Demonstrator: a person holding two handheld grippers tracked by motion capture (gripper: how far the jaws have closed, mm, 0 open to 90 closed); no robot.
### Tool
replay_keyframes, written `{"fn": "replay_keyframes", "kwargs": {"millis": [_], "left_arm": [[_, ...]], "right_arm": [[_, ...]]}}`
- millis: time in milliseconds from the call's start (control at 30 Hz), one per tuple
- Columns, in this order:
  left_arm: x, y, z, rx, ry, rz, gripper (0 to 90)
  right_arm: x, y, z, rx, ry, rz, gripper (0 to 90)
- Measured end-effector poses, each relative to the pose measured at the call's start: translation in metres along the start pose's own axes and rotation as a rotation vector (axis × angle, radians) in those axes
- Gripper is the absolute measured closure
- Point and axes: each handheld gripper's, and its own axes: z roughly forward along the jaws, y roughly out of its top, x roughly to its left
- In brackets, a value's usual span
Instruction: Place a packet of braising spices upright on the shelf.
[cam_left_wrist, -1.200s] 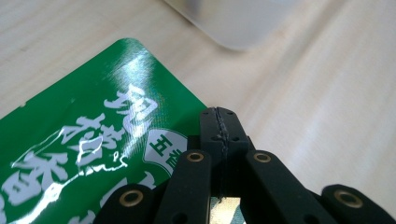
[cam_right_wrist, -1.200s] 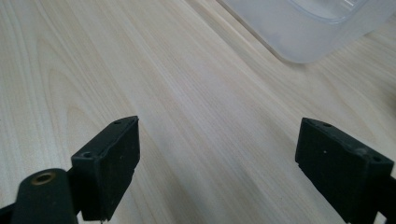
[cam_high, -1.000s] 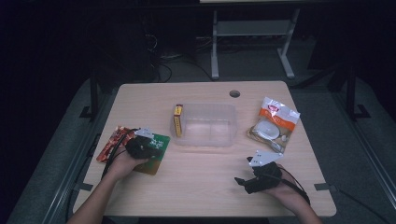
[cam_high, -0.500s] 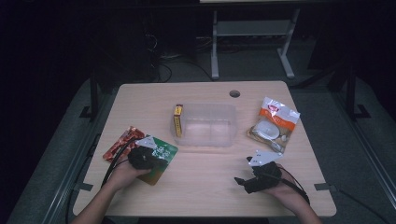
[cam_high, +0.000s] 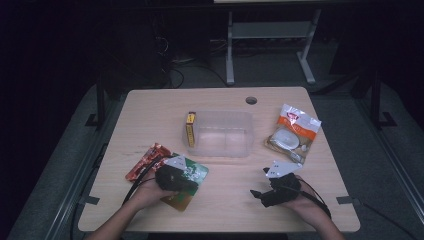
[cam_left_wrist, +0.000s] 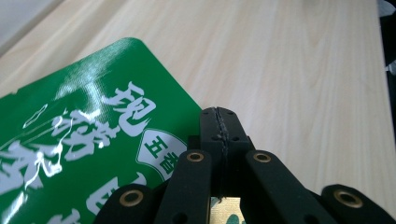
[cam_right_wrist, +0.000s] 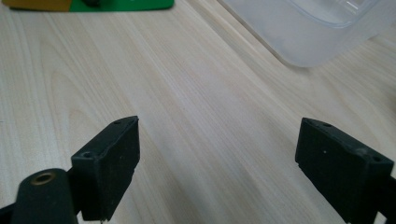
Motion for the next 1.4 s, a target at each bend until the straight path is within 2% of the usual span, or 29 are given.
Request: {"fn": "replay_keyframes", "kwargs": {"millis": [133, 333, 633, 800, 900, 933, 1033, 1100, 1200, 1233, 1267, 1300, 1367, 1400], "left_arm": [[-0.009, 0.015, 0.018, -0.006, -0.036, 0.035, 90.0], [-0.018, 0.031, 0.036, -0.009, -0.037, 0.068, 90.0], [-0.031, 0.069, 0.076, -0.025, -0.059, 0.146, 90.0], [-0.031, 0.079, 0.088, -0.041, -0.059, 0.154, 90.0], [-0.031, 0.08, 0.087, -0.038, -0.048, 0.161, 90.0], [-0.031, 0.078, 0.084, -0.033, -0.034, 0.171, 90.0], [-0.03, 0.076, 0.078, -0.034, -0.025, 0.173, 90.0], [-0.026, 0.07, 0.063, -0.037, -0.034, 0.167, 90.0], [-0.019, 0.063, 0.045, -0.032, -0.011, 0.173, 89.9], [-0.019, 0.063, 0.045, -0.032, -0.011, 0.173, 89.8], [-0.014, 0.056, 0.033, -0.041, 0.019, 0.153, 89.7], [-0.01, 0.053, 0.026, -0.041, 0.031, 0.147, 89.6], [-0.007, 0.05, 0.021, -0.044, 0.045, 0.143, 89.7], [-0.003, 0.045, 0.013, -0.045, 0.07, 0.136, 89.7]], "right_arm": [[0.0, 0.0, 0.0, -0.002, 0.0, -0.002, 13.6], [-0.001, 0.001, 0.001, -0.003, 0.003, -0.001, 13.6], [-0.002, 0.0, -0.002, -0.013, 0.0, -0.006, 13.6], [-0.003, 0.0, -0.004, -0.021, 0.001, -0.008, 13.6], [-0.003, -0.001, -0.005, -0.023, 0.003, -0.008, 13.6], [-0.003, -0.001, -0.005, -0.022, 0.004, -0.004, 13.6], [-0.003, -0.001, -0.005, -0.02, 0.005, -0.004, 13.6], [-0.003, -0.001, -0.004, -0.02, 0.008, -0.01, 13.6], [-0.002, -0.001, -0.004, -0.018, 0.008, -0.012, 13.6], [-0.002, -0.001, -0.004, -0.017, 0.009, -0.01, 13.5], [-0.002, -0.001, -0.004, -0.016, 0.01, -0.008, 13.6], [-0.002, -0.001, -0.004, -0.017, 0.009, -0.01, 13.6], [-0.002, -0.001, -0.004, -0.017, 0.008, -0.011, 13.6], [-0.002, -0.001, -0.004, -0.017, 0.008, -0.011, 13.6]]}}
